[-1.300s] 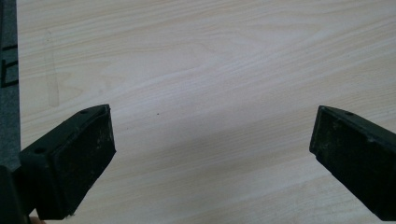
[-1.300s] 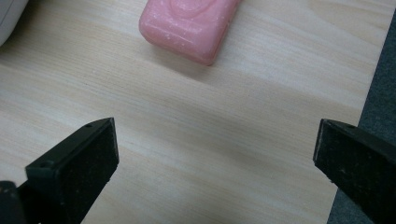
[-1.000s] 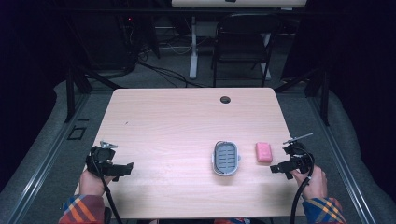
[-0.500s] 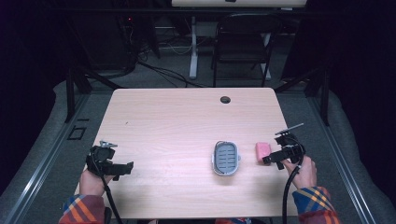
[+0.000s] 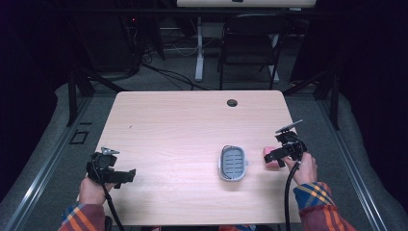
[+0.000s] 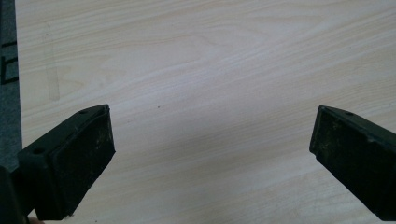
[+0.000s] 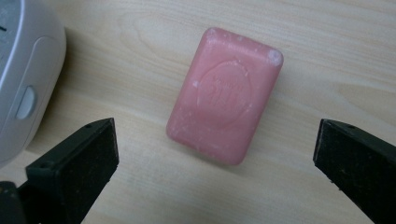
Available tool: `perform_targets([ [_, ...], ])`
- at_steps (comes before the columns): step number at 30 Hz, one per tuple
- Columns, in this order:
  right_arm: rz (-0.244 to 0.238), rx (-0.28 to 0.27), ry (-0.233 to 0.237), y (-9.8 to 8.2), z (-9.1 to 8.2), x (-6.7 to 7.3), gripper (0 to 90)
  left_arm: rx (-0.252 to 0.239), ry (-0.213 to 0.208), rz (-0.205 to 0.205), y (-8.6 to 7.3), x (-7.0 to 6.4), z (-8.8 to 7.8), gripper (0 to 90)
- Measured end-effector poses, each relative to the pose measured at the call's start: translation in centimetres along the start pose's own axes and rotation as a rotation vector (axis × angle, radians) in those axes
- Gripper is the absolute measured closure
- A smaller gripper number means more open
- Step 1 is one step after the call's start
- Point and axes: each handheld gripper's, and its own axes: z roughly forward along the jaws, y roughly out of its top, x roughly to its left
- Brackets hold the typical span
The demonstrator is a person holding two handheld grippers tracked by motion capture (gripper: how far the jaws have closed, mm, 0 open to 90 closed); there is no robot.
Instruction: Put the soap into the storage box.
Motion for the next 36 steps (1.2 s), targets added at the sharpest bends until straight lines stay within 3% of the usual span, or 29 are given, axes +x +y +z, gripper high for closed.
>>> perform_targets([
  [9, 0.011, 0.061, -0.026, 2.2, 1.8, 0.2, 0.3, -0.003, 0.007, -0.019, -0.6, 0.4, -0.4, 0.0],
  [12, 0.039, 0.068, -0.047, 2.7, 2.7, 0.3, 9.0, -0.002, 0.009, -0.021, -0.7, 0.5, -0.5, 0.0],
  [14, 0.03, 0.088, -0.047, 3.0, 3.0, 0.2, 11.7, -0.001, 0.009, -0.02, -0.7, 0.5, -0.5, 0.0],
  [16, 0.052, 0.072, -0.049, 3.0, 3.3, 0.4, 13.8, 0.001, 0.007, -0.017, -0.7, 0.4, -0.5, 0.0],
  [18, 0.037, 0.116, -0.055, 3.3, 3.7, 0.4, 14.3, 0.002, 0.008, -0.017, -0.7, 0.4, -0.4, 0.0],
  [21, 0.04, 0.129, -0.06, 3.5, 4.0, 0.4, 15.9, 0.003, 0.007, -0.015, -0.6, 0.4, -0.4, 0.0],
  [23, 0.056, 0.119, -0.067, 3.5, 4.3, 0.5, 18.9, 0.005, 0.008, -0.013, -0.7, 0.4, -0.4, 0.0],
  [24, 0.057, 0.143, -0.089, 3.6, 4.3, 0.5, 24.1, 0.008, 0.006, -0.01, -0.6, 0.4, -0.4, 0.0],
  [27, 0.055, 0.168, -0.085, 3.5, 4.4, 0.1, 26.8, 0.007, 0.008, -0.009, -0.6, 0.4, -0.4, 0.0],
  [29, 0.086, 0.151, -0.073, 3.4, 4.7, 0.1, 27.9, 0.007, 0.008, -0.01, -0.6, 0.3, -0.4, 0.0],
  [36, 0.106, 0.165, -0.045, 3.2, 4.8, -0.5, 33.1, 0.005, 0.009, -0.006, -0.6, 0.3, -0.4, 0.0],
])
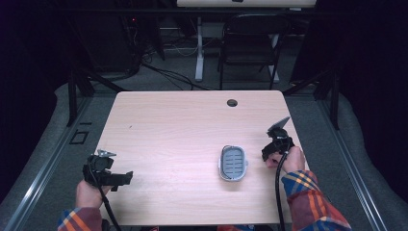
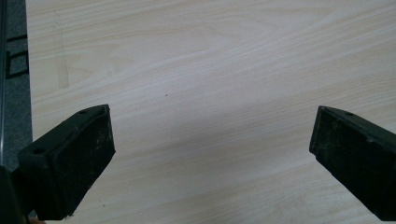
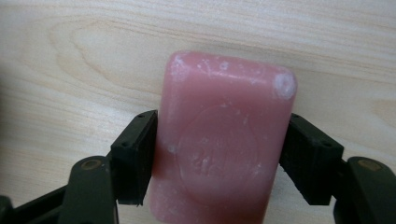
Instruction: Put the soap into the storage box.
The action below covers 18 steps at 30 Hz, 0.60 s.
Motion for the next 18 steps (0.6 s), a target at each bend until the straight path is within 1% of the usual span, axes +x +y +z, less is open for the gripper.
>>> perform_targets([
  [3, 0.006, -0.004, -0.002, 0.0, 0.0, -0.1, 34.4, -0.003, 0.001, 0.002, 0.0, -0.1, 0.0, 0.0],
  [5, -0.001, -0.002, -0.001, 0.0, -0.2, -0.4, 36.1, -0.002, 0.0, 0.004, 0.0, -0.1, 0.0, 0.0],
  [6, 0.008, -0.009, 0.007, -0.1, -0.2, -0.5, 36.5, -0.002, -0.001, 0.004, 0.0, -0.1, 0.0, 0.0],
  [7, 0.008, -0.009, 0.007, -0.1, -0.2, -0.5, 36.5, -0.001, -0.001, 0.005, 0.0, -0.1, 0.0, 0.0],
  [8, -0.001, 0.005, 0.007, -0.1, -0.4, -0.8, 36.6, -0.002, -0.002, 0.003, 0.0, -0.1, 0.0, 0.0],
  [11, -0.009, 0.012, 0.009, -0.1, -0.7, -1.1, 36.7, -0.002, -0.003, 0.007, 0.1, -0.1, 0.0, 0.0],
  [12, -0.004, 0.005, 0.021, -0.2, -1.0, -1.2, 36.7, -0.003, -0.002, 0.009, 0.1, -0.1, 0.0, 0.0],
  [13, -0.004, 0.005, 0.021, -0.2, -1.0, -1.2, 36.7, -0.003, -0.002, 0.009, 0.1, -0.1, 0.0, 0.0],
  [14, 0.005, -0.024, 0.028, -0.4, -1.1, -1.2, 36.7, -0.001, -0.004, 0.011, 0.1, -0.1, 0.0, 0.0],
  [15, -0.014, 0.002, 0.025, -0.3, -1.5, -1.3, 36.7, -0.003, -0.004, 0.007, 0.1, -0.2, 0.0, 0.0],
  [16, -0.015, -0.014, 0.04, -0.4, -1.7, -1.2, 36.7, -0.002, -0.005, 0.007, 0.1, -0.2, 0.0, 0.0],
  [17, -0.024, -0.017, 0.034, -0.5, -2.0, -1.2, 36.8, -0.004, -0.003, 0.006, 0.1, -0.2, 0.0, 0.0],
  [18, -0.028, -0.028, 0.038, -0.7, -2.4, -1.1, 36.8, -0.006, -0.001, 0.01, 0.1, -0.2, 0.0, 0.0],
])
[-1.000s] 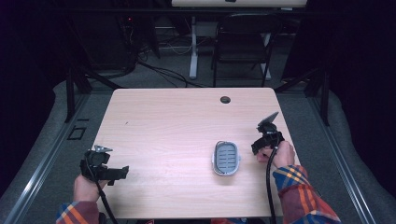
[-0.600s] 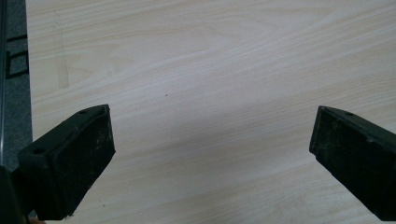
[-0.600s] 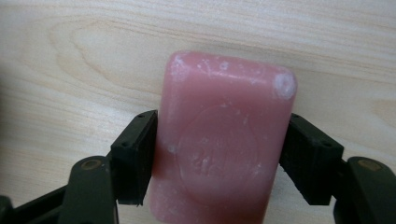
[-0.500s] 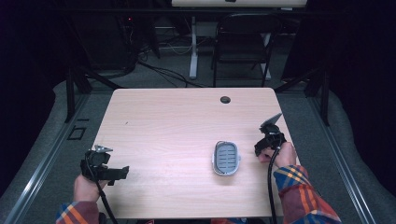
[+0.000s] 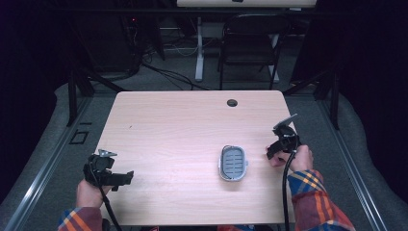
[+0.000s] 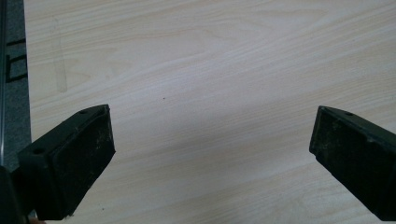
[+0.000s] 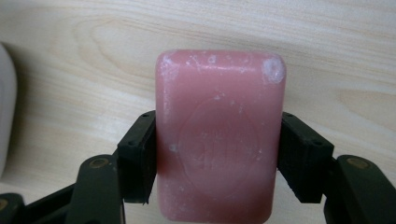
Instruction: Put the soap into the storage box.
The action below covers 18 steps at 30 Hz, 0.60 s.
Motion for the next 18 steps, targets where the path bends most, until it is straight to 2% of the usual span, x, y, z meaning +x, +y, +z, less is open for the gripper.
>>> perform_targets([
  [3, 0.0, -0.016, 0.013, -0.2, -0.2, 0.2, 36.8, 0.0, -0.001, 0.003, 0.0, 0.0, 0.0, 0.0],
  [4, -0.03, 0.009, -0.003, -0.2, -0.7, 0.5, 36.8, 0.002, -0.001, 0.005, 0.0, 0.0, 0.0, 0.0],
  [5, -0.03, 0.009, -0.003, -0.2, -0.7, 0.5, 36.8, 0.002, -0.001, 0.005, 0.0, 0.0, 0.0, 0.0],
  [6, -0.052, 0.013, -0.005, -0.3, -1.0, 0.7, 36.8, 0.0, -0.001, 0.006, 0.0, -0.1, 0.0, 0.0],
  [9, -0.051, 0.014, 0.002, -0.3, -1.4, 1.1, 36.8, -0.002, 0.0, 0.005, 0.0, 0.0, 0.0, 0.0],
  [10, -0.057, -0.009, -0.002, -0.4, -1.6, 1.3, 36.8, -0.001, -0.001, 0.005, 0.0, 0.0, 0.0, 0.0],
  [12, -0.053, -0.019, 0.006, -0.5, -1.8, 1.4, 36.8, 0.001, -0.002, 0.009, 0.0, 0.0, 0.0, 0.0],
  [13, -0.071, 0.006, 0.005, -0.5, -2.3, 1.5, 36.8, 0.004, -0.002, 0.012, 0.0, -0.1, 0.0, 0.0],
  [18, -0.078, -0.019, 0.001, -0.8, -2.8, 1.8, 36.8, 0.004, -0.003, 0.015, 0.0, -0.2, 0.0, 0.0],
])
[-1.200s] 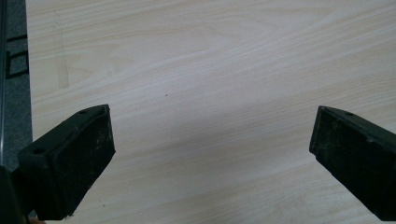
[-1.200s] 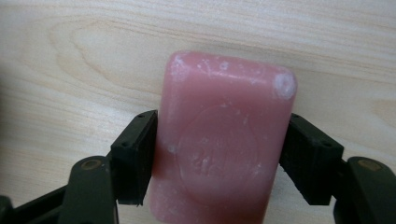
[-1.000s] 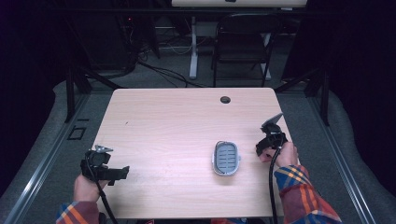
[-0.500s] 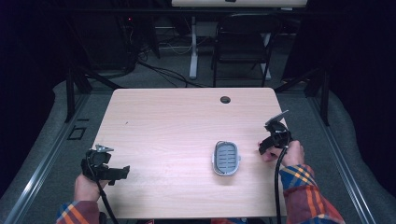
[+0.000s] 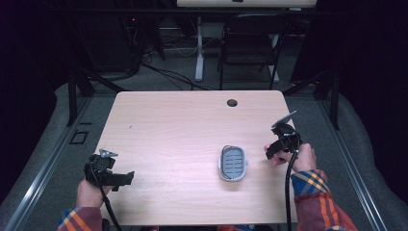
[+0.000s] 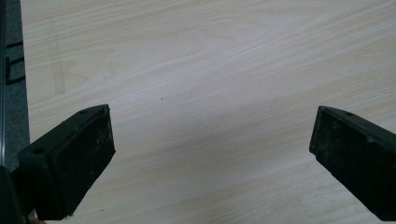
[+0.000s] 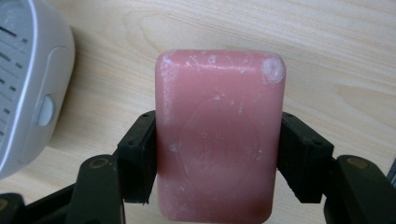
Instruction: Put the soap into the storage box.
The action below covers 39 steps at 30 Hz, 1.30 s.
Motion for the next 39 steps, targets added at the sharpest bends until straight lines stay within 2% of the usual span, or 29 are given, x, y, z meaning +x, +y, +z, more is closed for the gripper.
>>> perform_targets([
  [1, -0.011, 0.011, -0.001, 0.0, -0.3, 0.0, 36.8, 0.0, 0.0, 0.0, 0.0, 0.0, 0.0, 0.0],
  [2, -0.002, -0.012, 0.009, -0.1, -0.3, 0.2, 36.8, 0.0, 0.0, 0.0, 0.0, 0.0, 0.0, 0.0],
  [3, -0.013, 0.005, 0.006, -0.1, -0.5, 0.2, 36.8, 0.001, 0.0, -0.001, 0.0, 0.0, 0.0, 0.0],
  [5, -0.006, -0.015, 0.01, -0.2, -0.7, 0.5, 36.8, 0.0, 0.0, -0.003, 0.0, 0.0, 0.0, 0.0],
  [6, -0.025, -0.003, 0.008, -0.2, -1.1, 0.7, 36.8, 0.0, 0.001, -0.002, 0.0, 0.0, 0.0, 0.0],
  [9, -0.031, -0.014, 0.013, -0.2, -1.2, 1.0, 36.8, -0.004, 0.003, -0.001, 0.0, 0.0, -0.1, 0.0],
  [13, -0.068, 0.006, 0.01, -0.1, -1.7, 1.7, 36.8, -0.004, 0.002, 0.0, 0.0, 0.0, -0.1, 0.0],
  [15, -0.055, -0.024, 0.014, -0.2, -1.7, 2.2, 36.8, -0.004, 0.002, 0.001, 0.0, 0.0, -0.1, 0.0],
  [16, -0.079, 0.001, 0.014, 0.0, -2.1, 2.5, 36.8, -0.004, 0.002, 0.001, 0.0, 0.0, -0.1, 0.0],
  [18, -0.079, -0.018, 0.017, -0.1, -2.1, 2.9, 36.8, -0.004, 0.002, 0.002, 0.0, 0.0, 0.0, 0.0],
  [23, -0.116, 0.005, 0.02, 0.0, -2.4, 3.4, 36.8, -0.007, 0.002, 0.003, 0.0, 0.0, -0.1, 0.0],
  [25, -0.102, -0.014, 0.026, -0.1, -2.3, 3.7, 36.8, -0.009, 0.003, 0.003, 0.0, 0.0, -0.1, 0.0],
  [26, -0.116, -0.003, 0.02, 0.0, -2.4, 3.9, 36.8, -0.01, 0.002, 0.002, 0.0, 0.0, -0.1, 0.0],
  [31, -0.131, -0.001, 0.02, -0.1, -2.5, 4.2, 36.8, -0.007, 0.001, 0.004, 0.0, -0.1, -0.1, 0.0],
  [32, -0.125, -0.02, 0.02, -0.1, -2.5, 4.5, 36.8, -0.005, 0.001, 0.004, 0.0, -0.1, 0.0, 0.0],
  [34, -0.145, 0.0, 0.016, 0.0, -2.7, 4.7, 36.8, -0.004, 0.001, 0.004, 0.0, -0.1, 0.0, 0.0],
  [39, -0.154, -0.011, 0.022, -0.1, -2.6, 5.3, 36.9, -0.006, 0.001, 0.008, 0.1, -0.1, 0.0, 0.0],
])
